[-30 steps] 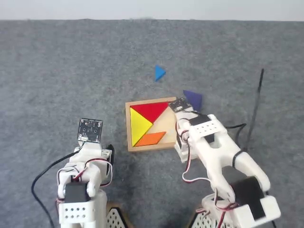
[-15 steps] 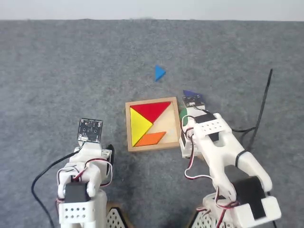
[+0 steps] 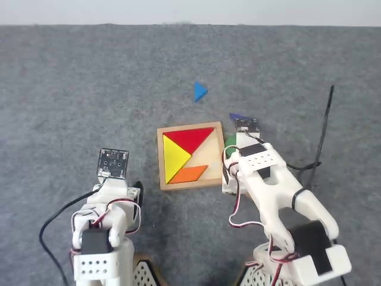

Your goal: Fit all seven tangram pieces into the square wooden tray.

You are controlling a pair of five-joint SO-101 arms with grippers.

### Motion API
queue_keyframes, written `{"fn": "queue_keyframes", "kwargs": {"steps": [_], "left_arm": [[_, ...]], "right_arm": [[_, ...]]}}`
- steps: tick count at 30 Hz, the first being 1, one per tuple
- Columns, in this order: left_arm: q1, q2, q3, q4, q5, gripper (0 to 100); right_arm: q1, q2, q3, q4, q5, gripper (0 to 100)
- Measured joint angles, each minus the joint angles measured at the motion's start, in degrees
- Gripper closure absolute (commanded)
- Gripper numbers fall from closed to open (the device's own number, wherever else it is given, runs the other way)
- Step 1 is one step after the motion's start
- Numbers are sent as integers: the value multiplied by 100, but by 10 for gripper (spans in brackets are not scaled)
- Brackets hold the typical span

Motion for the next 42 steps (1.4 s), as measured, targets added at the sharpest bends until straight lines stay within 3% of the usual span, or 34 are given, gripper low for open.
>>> {"fn": "queue_keyframes", "kwargs": {"steps": [4,10,26,35,42], "left_arm": [[0,0,0,0,0,847],[0,0,0,0,0,847],[0,0,0,0,0,847],[0,0,0,0,0,847],[0,0,0,0,0,847]], "right_arm": [[0,0,0,-35,-18,778],[9,0,0,-35,-18,859],[18,-9,-123,-35,-18,866],[-26,-193,-1301,-44,-747,867],[-642,703,-2497,-62,-1477,864]]}}
